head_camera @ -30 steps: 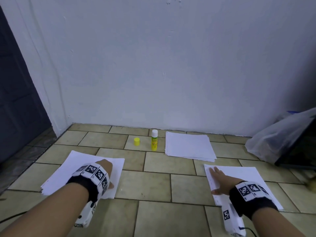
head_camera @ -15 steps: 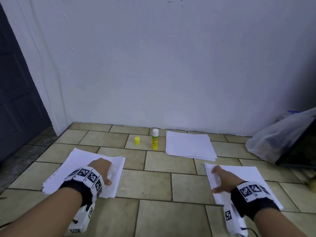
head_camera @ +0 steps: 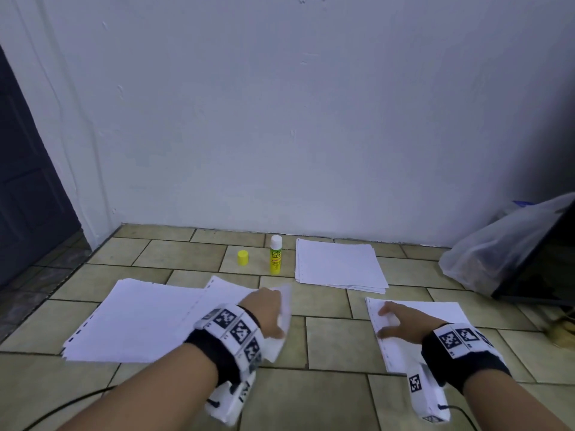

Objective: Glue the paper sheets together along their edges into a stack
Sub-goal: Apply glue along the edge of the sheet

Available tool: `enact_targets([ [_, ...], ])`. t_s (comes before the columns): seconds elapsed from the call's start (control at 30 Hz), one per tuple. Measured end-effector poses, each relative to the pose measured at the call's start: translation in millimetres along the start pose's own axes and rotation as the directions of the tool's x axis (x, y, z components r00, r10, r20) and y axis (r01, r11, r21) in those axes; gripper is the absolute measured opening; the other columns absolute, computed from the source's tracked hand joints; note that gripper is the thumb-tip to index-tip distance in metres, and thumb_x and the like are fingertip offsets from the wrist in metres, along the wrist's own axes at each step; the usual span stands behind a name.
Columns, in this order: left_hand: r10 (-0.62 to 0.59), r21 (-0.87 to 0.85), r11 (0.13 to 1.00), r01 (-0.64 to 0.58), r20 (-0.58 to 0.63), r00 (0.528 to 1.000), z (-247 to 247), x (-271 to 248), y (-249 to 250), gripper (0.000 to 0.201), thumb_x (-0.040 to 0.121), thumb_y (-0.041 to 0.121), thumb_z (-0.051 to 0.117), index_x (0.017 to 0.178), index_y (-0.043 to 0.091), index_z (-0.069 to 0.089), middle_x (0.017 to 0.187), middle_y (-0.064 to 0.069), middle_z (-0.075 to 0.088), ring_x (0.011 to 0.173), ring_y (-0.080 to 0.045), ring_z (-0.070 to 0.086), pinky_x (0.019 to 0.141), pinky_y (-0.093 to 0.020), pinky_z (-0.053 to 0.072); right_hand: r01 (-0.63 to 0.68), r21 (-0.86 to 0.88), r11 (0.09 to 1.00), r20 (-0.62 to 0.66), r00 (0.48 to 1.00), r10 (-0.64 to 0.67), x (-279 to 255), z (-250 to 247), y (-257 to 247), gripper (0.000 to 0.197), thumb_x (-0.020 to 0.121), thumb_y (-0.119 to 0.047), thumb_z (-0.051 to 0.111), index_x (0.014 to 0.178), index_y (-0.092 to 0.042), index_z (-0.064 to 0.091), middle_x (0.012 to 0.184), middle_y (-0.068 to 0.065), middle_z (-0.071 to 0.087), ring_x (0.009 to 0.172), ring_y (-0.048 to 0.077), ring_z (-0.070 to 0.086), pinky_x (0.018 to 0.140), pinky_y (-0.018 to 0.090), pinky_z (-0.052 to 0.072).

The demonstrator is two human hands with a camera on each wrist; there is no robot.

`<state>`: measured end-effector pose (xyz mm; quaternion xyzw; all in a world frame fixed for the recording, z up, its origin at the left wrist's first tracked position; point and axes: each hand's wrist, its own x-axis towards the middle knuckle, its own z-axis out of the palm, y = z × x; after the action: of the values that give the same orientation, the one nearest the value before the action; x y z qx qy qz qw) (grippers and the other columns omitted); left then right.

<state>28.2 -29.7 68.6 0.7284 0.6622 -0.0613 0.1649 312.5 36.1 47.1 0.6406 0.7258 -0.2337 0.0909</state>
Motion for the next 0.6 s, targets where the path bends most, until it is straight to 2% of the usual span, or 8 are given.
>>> enact_targets([
  [0.1, -0.001, -0.019, 1.000, 0.002, 0.080, 0.997, 20.1, 6.4, 29.5, 0.062, 0.094, 0.045, 0.054, 0.139, 0.006, 0.035, 0.135, -0.012, 0.049, 0.123, -0.028, 0.048, 0.098, -0.035, 0.041, 0.020, -0.056, 0.998, -0.026, 0.999, -0.021, 3.8, -4.4, 1.5, 0.040, 0.092, -0.021, 0.059, 0.130, -0.021, 0.048, 0.143, -0.001, 0.043, 0.129, 0.015, 0.041, 0.103, 0.022, 0.031],
  [0.13, 0.003, 0.015, 1.000, -0.005, 0.108, 0.994, 25.1, 8.6, 34.7, 0.054, 0.098, 0.040, 0.048, 0.138, 0.006, 0.038, 0.135, -0.014, 0.049, 0.124, -0.029, 0.046, 0.098, -0.036, 0.040, 0.027, -0.080, 0.996, -0.033, 0.999, -0.030, 5.8, -4.9, 3.0, 0.040, 0.092, -0.013, 0.058, 0.130, -0.021, 0.049, 0.143, -0.001, 0.042, 0.131, 0.015, 0.040, 0.104, 0.020, 0.030],
  [0.2, 0.023, 0.122, 0.992, -0.042, 0.157, 0.987, 29.5, 13.0, 38.0, 0.037, 0.102, 0.018, 0.038, 0.136, 0.004, 0.043, 0.136, -0.016, 0.048, 0.128, -0.031, 0.041, 0.102, -0.036, 0.037, 0.034, -0.115, 0.993, -0.057, 0.998, -0.040, 8.6, -4.7, 4.9, 0.045, 0.088, -0.003, 0.060, 0.127, -0.022, 0.053, 0.141, -0.001, 0.042, 0.132, 0.014, 0.038, 0.104, 0.019, 0.030],
  [0.27, 0.078, 0.206, 0.972, -0.117, 0.188, 0.979, 25.9, 16.8, 33.5, 0.043, 0.099, 0.003, 0.035, 0.141, 0.006, 0.041, 0.142, -0.016, 0.042, 0.134, -0.031, 0.035, 0.108, -0.035, 0.034, 0.039, -0.156, 0.987, -0.096, 0.994, -0.054, 11.9, -2.7, 6.1, 0.045, 0.083, -0.005, 0.067, 0.122, -0.025, 0.057, 0.135, -0.002, 0.044, 0.128, 0.013, 0.041, 0.103, 0.019, 0.032],
  [0.33, 0.134, 0.183, 0.968, -0.174, 0.211, 0.968, 21.2, 18.0, 24.2, 0.050, 0.098, 0.000, 0.039, 0.146, 0.012, 0.037, 0.147, -0.014, 0.035, 0.136, -0.029, 0.033, 0.110, -0.035, 0.032, 0.042, -0.175, 0.984, -0.125, 0.990, -0.065, 12.3, -0.9, 5.3, 0.044, 0.080, -0.008, 0.071, 0.119, -0.027, 0.058, 0.128, -0.002, 0.046, 0.120, 0.013, 0.045, 0.098, 0.018, 0.037],
  [0.43, 0.162, 0.146, 0.971, -0.188, 0.173, 0.971, 20.3, 17.3, 10.5, 0.064, 0.088, -0.006, 0.054, 0.144, 0.018, 0.035, 0.143, -0.011, 0.032, 0.132, -0.026, 0.033, 0.099, -0.037, 0.041, 0.066, -0.151, 0.986, -0.117, 0.990, -0.084, 11.0, -0.7, 4.7, 0.035, 0.080, -0.007, 0.069, 0.104, -0.025, 0.052, 0.116, -0.002, 0.051, 0.098, 0.011, 0.050, 0.075, 0.011, 0.038],
  [0.5, 0.200, 0.160, 0.961, -0.225, 0.159, 0.967, 24.3, 19.3, 1.9, 0.067, 0.086, -0.002, 0.060, 0.143, 0.018, 0.033, 0.143, -0.009, 0.031, 0.132, -0.025, 0.029, 0.098, -0.038, 0.043, 0.092, -0.172, 0.981, -0.112, 0.987, -0.112, 10.1, -0.7, 5.8, 0.029, 0.083, -0.008, 0.066, 0.096, -0.026, 0.048, 0.109, -0.004, 0.050, 0.091, 0.009, 0.047, 0.067, 0.010, 0.034],
  [0.6, 0.234, 0.128, 0.957, -0.261, 0.196, 0.952, 23.9, 20.9, -8.1, 0.069, 0.091, 0.019, 0.062, 0.150, 0.025, 0.026, 0.150, -0.005, 0.023, 0.136, -0.024, 0.025, 0.106, -0.042, 0.038, 0.096, -0.213, 0.972, -0.081, 0.990, -0.116, 9.3, -4.4, 7.1, 0.018, 0.090, -0.013, 0.058, 0.098, -0.029, 0.059, 0.116, -0.002, 0.052, 0.095, 0.008, 0.046, 0.080, 0.013, 0.033],
])
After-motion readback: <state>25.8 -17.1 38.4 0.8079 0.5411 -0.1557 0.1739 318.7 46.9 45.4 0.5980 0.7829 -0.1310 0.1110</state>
